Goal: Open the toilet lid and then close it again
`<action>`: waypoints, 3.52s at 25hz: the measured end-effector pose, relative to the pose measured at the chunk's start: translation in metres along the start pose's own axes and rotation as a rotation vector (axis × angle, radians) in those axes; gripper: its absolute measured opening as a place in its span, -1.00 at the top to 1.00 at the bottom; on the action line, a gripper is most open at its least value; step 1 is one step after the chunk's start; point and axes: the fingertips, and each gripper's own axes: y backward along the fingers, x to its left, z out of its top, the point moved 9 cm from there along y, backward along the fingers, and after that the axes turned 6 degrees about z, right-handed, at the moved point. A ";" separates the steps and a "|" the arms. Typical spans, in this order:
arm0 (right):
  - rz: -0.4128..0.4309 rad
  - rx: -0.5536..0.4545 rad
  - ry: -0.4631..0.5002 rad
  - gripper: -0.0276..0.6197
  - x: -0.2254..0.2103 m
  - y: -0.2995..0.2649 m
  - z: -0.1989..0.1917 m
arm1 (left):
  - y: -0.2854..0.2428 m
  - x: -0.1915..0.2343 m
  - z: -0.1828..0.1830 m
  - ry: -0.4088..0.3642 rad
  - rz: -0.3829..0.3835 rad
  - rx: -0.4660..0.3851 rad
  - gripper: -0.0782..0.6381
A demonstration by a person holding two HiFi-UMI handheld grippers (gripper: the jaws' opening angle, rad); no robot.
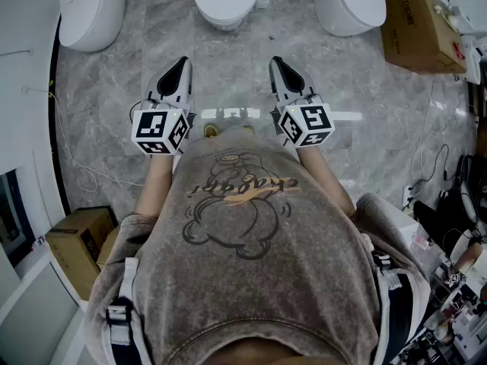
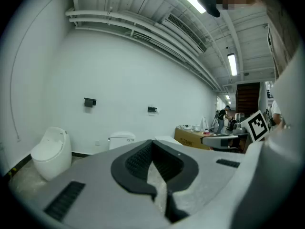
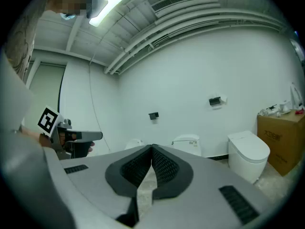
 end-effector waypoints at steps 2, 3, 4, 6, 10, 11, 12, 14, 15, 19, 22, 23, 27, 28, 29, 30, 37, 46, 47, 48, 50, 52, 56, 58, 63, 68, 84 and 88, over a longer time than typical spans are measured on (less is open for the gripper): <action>0.012 0.006 0.000 0.83 -0.003 0.000 -0.001 | -0.004 -0.003 -0.001 0.014 -0.003 0.004 0.76; 0.016 0.005 -0.003 0.83 -0.005 0.000 -0.002 | -0.006 -0.005 -0.002 0.020 -0.004 0.006 0.76; 0.019 0.001 -0.010 0.83 -0.007 0.000 -0.002 | -0.008 -0.005 -0.003 0.025 -0.004 0.009 0.76; 0.022 -0.010 -0.026 0.83 -0.013 0.001 -0.002 | -0.013 -0.006 -0.005 0.030 -0.002 0.015 0.76; 0.039 -0.005 -0.030 0.83 -0.028 0.002 -0.006 | -0.021 -0.008 -0.012 0.034 0.003 0.018 0.76; 0.043 -0.001 -0.022 0.83 -0.034 0.000 -0.006 | -0.026 -0.008 -0.013 0.035 0.004 0.014 0.76; 0.047 0.003 -0.014 0.83 -0.040 -0.003 -0.006 | -0.031 -0.007 -0.014 0.035 0.004 0.010 0.76; 0.050 0.010 -0.008 0.83 -0.049 -0.010 -0.008 | -0.042 -0.006 -0.018 0.035 0.006 0.008 0.76; 0.050 0.015 -0.009 0.83 -0.053 -0.015 -0.011 | -0.047 -0.004 -0.022 0.035 0.007 0.009 0.76; 0.057 0.038 -0.011 0.83 -0.065 -0.052 -0.031 | -0.082 0.013 -0.040 0.036 0.003 0.012 0.76; 0.069 0.056 -0.018 0.83 -0.080 -0.096 -0.052 | -0.125 0.034 -0.059 0.028 -0.014 0.027 0.76; 0.070 0.063 -0.024 0.83 -0.086 -0.113 -0.060 | -0.143 0.043 -0.066 0.024 -0.017 0.033 0.76; 0.058 0.090 -0.051 0.83 -0.121 -0.179 -0.105 | -0.214 0.071 -0.108 0.002 -0.021 0.077 0.76; 0.055 0.100 -0.053 0.83 -0.132 -0.194 -0.120 | -0.233 0.076 -0.121 0.001 -0.024 0.087 0.76; 0.054 0.112 -0.054 0.83 -0.145 -0.209 -0.136 | -0.252 0.081 -0.136 0.004 -0.026 0.098 0.76; 0.056 0.125 -0.055 0.83 -0.156 -0.224 -0.152 | -0.271 0.087 -0.151 0.008 -0.028 0.109 0.76; 0.057 0.213 -0.071 0.83 -0.217 -0.313 -0.268 | -0.379 0.127 -0.270 0.032 -0.010 0.183 0.76; 0.049 0.323 -0.088 0.83 -0.272 -0.399 -0.403 | -0.459 0.173 -0.424 0.059 0.009 0.284 0.76; 0.051 0.333 -0.082 0.83 -0.275 -0.406 -0.414 | -0.467 0.176 -0.435 0.060 0.009 0.290 0.76; 0.051 0.343 -0.080 0.83 -0.278 -0.412 -0.423 | -0.473 0.178 -0.446 0.059 0.010 0.297 0.76; 0.053 0.357 -0.083 0.83 -0.282 -0.422 -0.439 | -0.483 0.181 -0.461 0.054 0.011 0.312 0.76; 0.057 0.364 -0.079 0.83 -0.283 -0.428 -0.448 | -0.490 0.184 -0.471 0.057 0.012 0.318 0.76; 0.048 0.350 -0.092 0.83 -0.283 -0.435 -0.451 | -0.498 0.188 -0.471 0.071 0.007 0.303 0.76; 0.047 0.342 -0.095 0.83 -0.283 -0.438 -0.447 | -0.500 0.187 -0.467 0.082 0.003 0.300 0.76; 0.043 0.359 -0.098 0.83 -0.283 -0.446 -0.438 | -0.501 0.187 -0.457 0.106 -0.008 0.319 0.76; 0.039 0.356 -0.102 0.83 -0.282 -0.447 -0.430 | -0.501 0.188 -0.449 0.124 -0.017 0.320 0.76; 0.004 0.337 -0.141 0.83 -0.279 -0.452 -0.282 | -0.510 0.187 -0.298 0.108 -0.100 0.339 0.76; -0.039 0.318 -0.165 0.83 -0.282 -0.465 -0.225 | -0.524 0.193 -0.241 0.143 -0.134 0.339 0.76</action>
